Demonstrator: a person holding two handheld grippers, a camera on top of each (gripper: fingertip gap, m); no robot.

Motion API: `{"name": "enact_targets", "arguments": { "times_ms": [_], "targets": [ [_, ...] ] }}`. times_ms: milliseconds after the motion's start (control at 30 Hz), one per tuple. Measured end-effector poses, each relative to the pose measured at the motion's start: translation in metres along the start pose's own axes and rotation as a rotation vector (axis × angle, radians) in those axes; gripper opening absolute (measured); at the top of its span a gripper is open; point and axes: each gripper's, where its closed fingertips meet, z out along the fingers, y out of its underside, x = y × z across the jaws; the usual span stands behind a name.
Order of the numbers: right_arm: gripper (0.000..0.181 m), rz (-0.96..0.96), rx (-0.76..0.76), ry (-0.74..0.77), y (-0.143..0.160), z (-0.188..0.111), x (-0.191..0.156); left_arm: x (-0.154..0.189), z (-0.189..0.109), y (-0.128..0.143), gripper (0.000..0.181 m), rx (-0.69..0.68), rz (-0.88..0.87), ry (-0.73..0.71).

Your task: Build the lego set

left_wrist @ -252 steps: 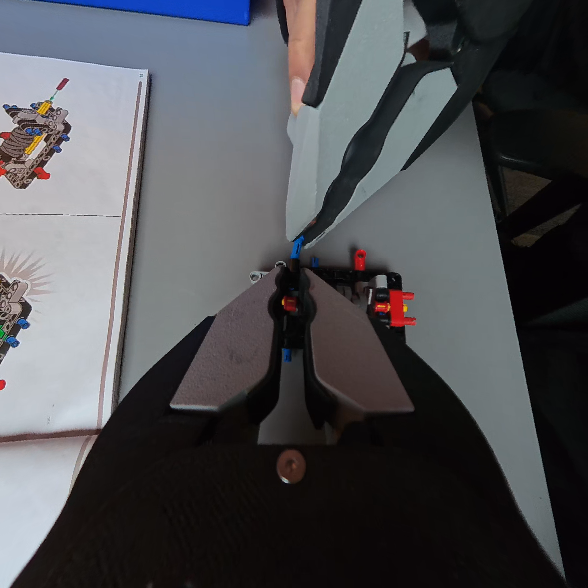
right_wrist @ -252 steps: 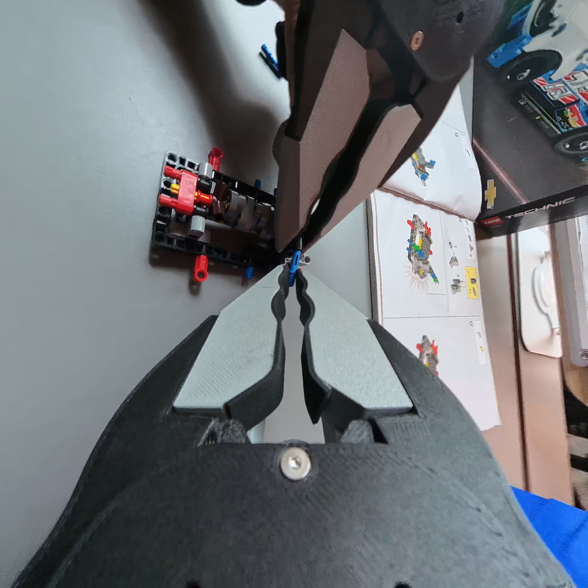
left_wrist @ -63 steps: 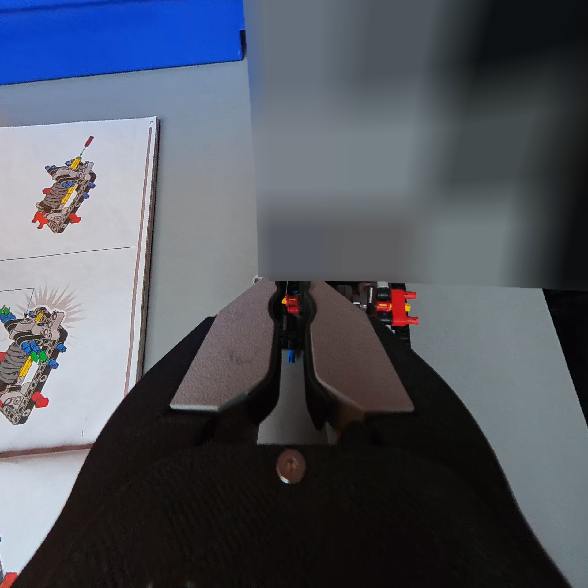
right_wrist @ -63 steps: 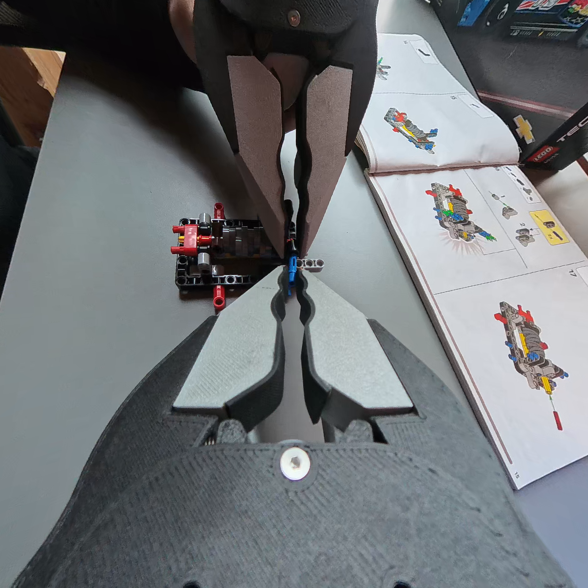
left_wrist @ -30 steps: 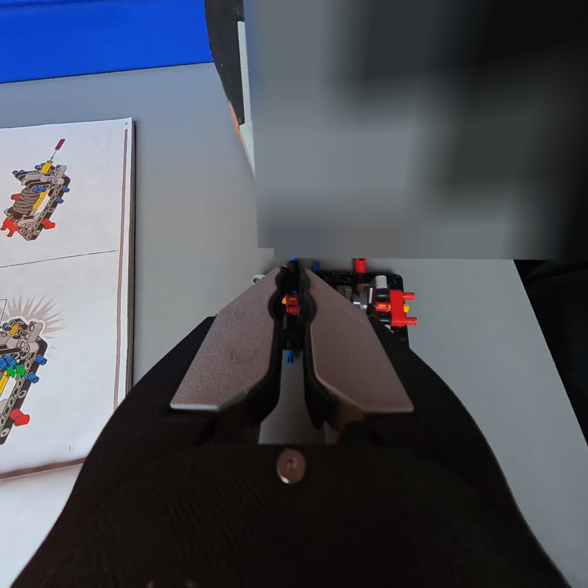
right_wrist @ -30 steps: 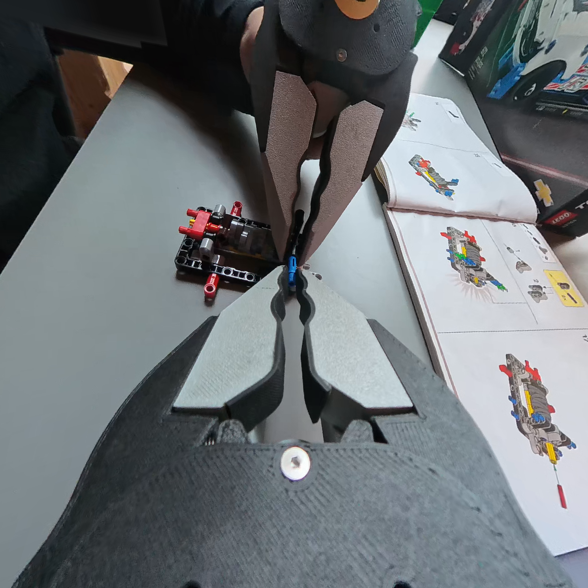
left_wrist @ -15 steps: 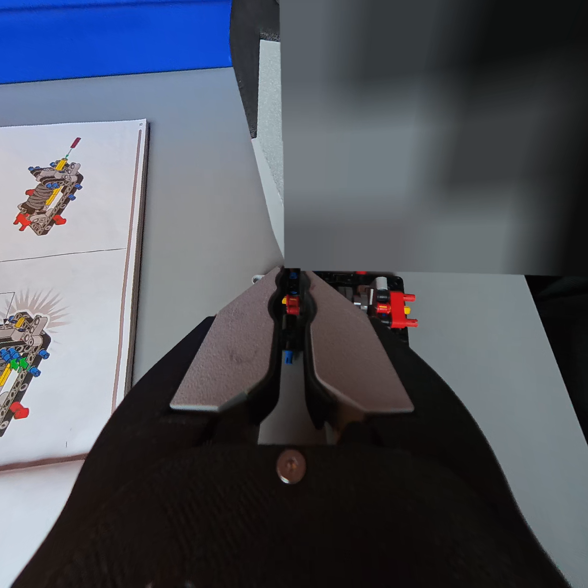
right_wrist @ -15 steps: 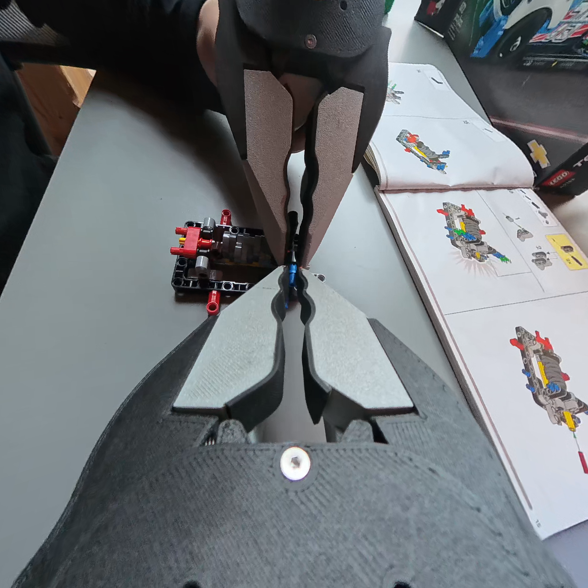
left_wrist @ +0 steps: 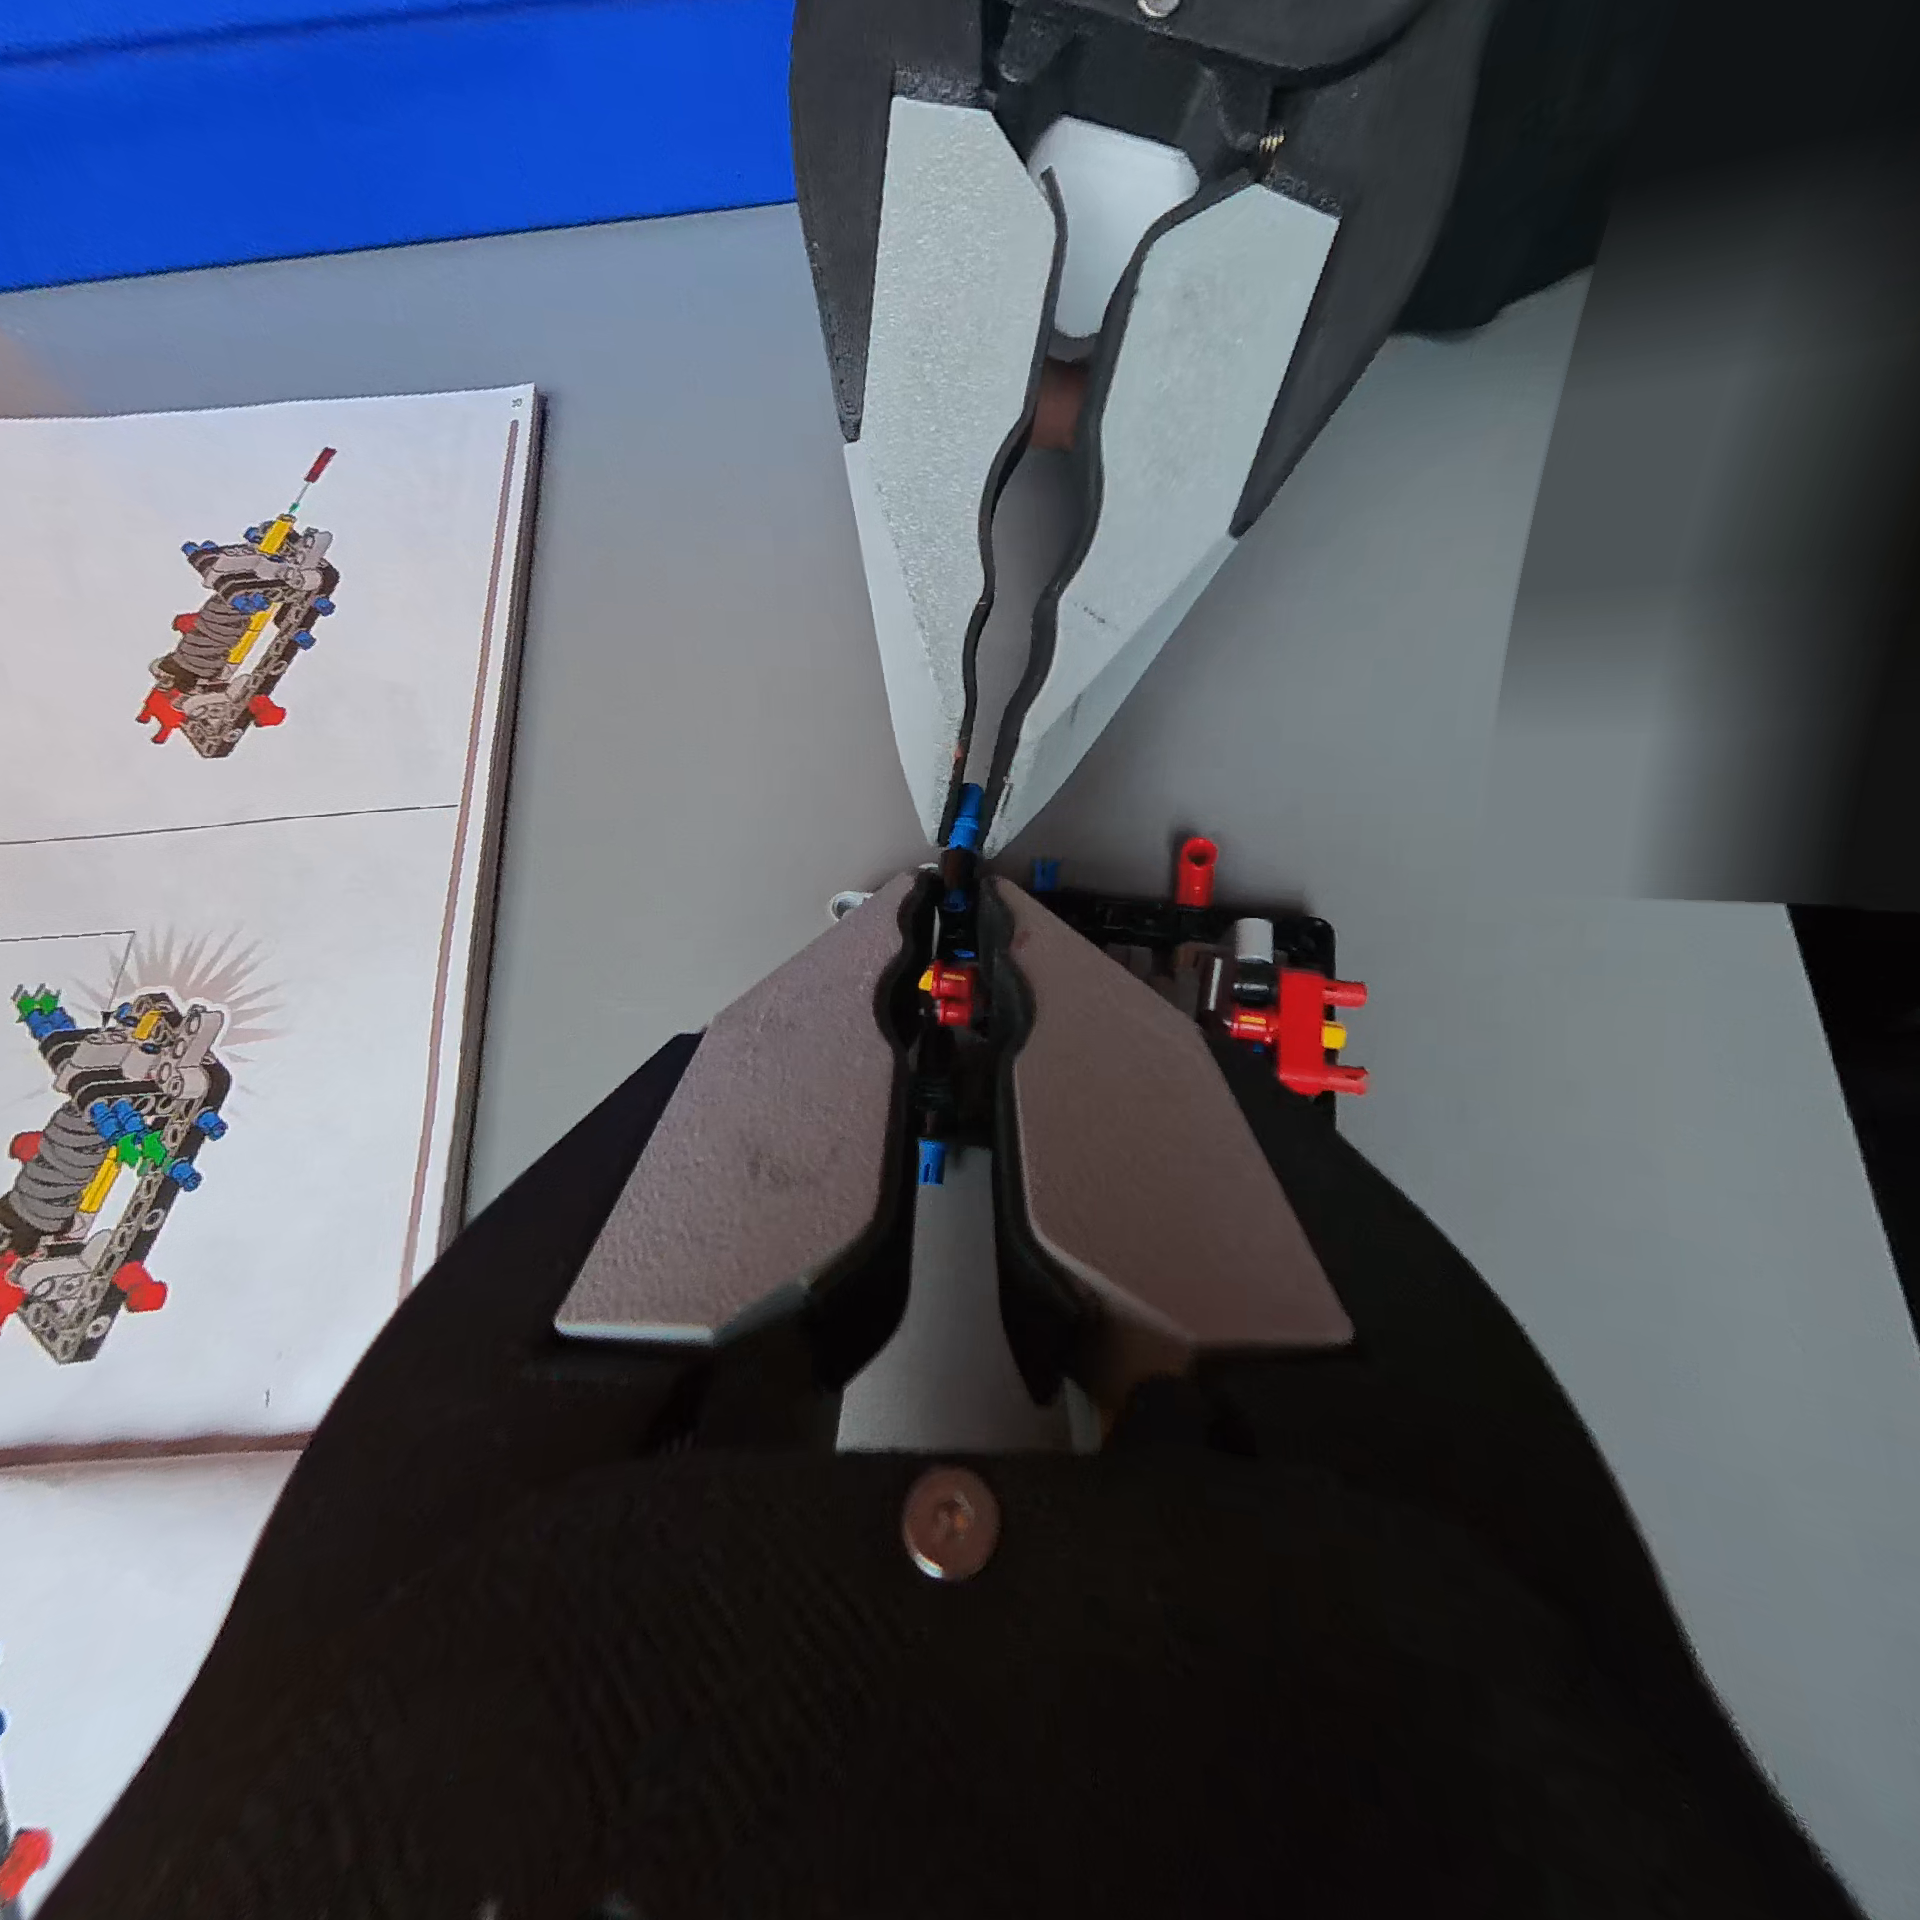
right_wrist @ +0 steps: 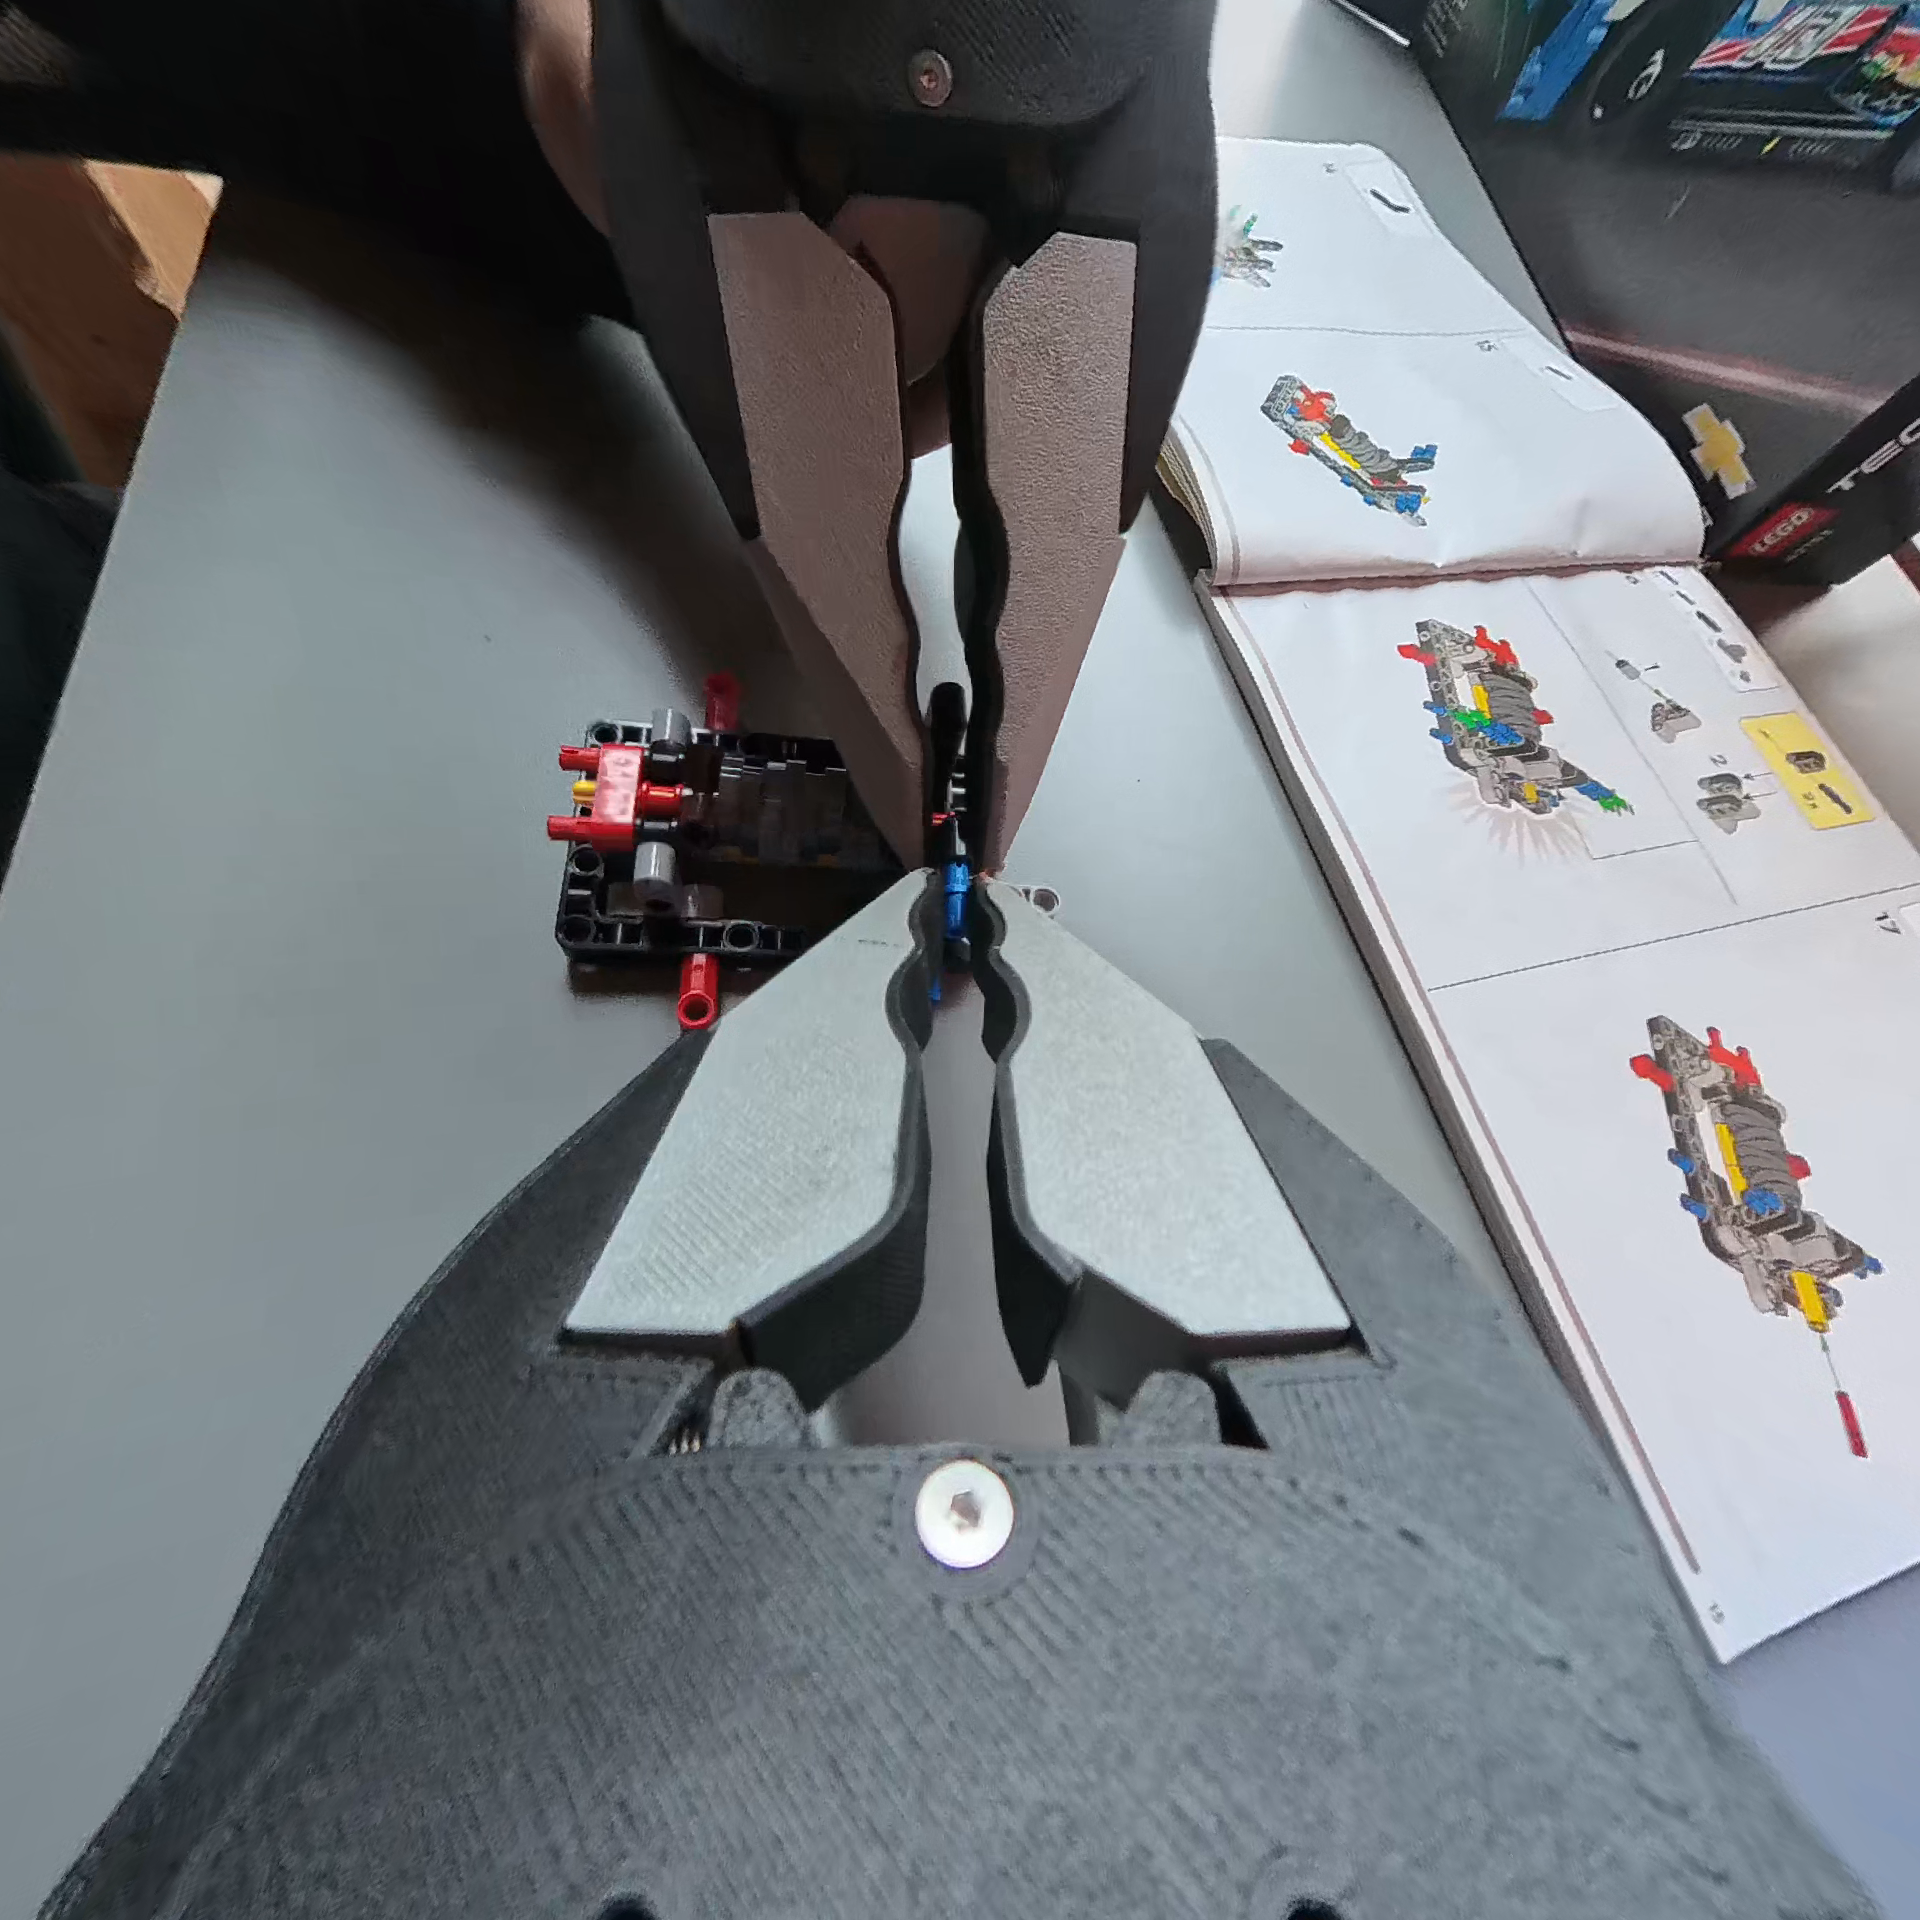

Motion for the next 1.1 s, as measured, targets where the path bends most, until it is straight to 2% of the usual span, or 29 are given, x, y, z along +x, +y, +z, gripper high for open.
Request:
{"name": "enact_targets", "arguments": {
  "times_ms": [100, 167, 200, 300, 433, 533, 633, 767, 900, 1000, 1100],
  "targets": [
    [0.001, 0.055, 0.031, -0.026, -0.003, -0.001, 0.003, -0.002, 0.0, 0.002, 0.01, -0.026, 0.005, -0.023],
    [0.001, 0.077, 0.04, -0.024, -0.004, -0.003, 0.006, -0.004, -0.003, 0.002, 0.027, -0.036, -0.041, -0.031],
    [0.001, 0.093, 0.036, 0.0, -0.003, -0.004, 0.009, -0.002, -0.006, 0.001, 0.035, -0.034, -0.07, -0.015],
    [0.002, 0.147, 0.075, 0.108, -0.007, -0.013, 0.015, -0.001, -0.024, -0.006, 0.039, 0.022, -0.113, 0.0],
    [0.03, 0.118, 0.068, 0.224, -0.005, -0.013, 0.021, -0.012, -0.033, 0.006, 0.042, 0.029, -0.134, -0.009],
    [0.038, 0.156, 0.054, 0.256, -0.001, -0.018, 0.027, -0.021, -0.034, 0.011, 0.046, 0.033, -0.143, -0.036],
    [0.042, 0.241, 0.11, 0.29, -0.002, -0.038, 0.023, -0.015, -0.046, 0.019, 0.043, 0.012, -0.176, -0.042],
    [0.042, 0.316, 0.136, 0.342, 0.012, -0.066, 0.007, -0.013, -0.098, 0.045, 0.042, -0.042, -0.224, -0.172],
    [0.038, 0.337, 0.136, 0.385, 0.025, -0.079, 0.0, -0.003, -0.155, 0.09, 0.039, -0.095, -0.394, -0.259],
    [0.035, 0.292, 0.095, 0.406, 0.028, -0.078, 0.004, 0.007, -0.168, 0.113, 0.033, -0.103, -0.435, -0.314],
    [0.038, 0.277, 0.006, 0.344, 0.037, -0.064, -0.002, 0.011, -0.163, 0.135, 0.022, -0.199, -0.399, -0.393]
  ]
}}
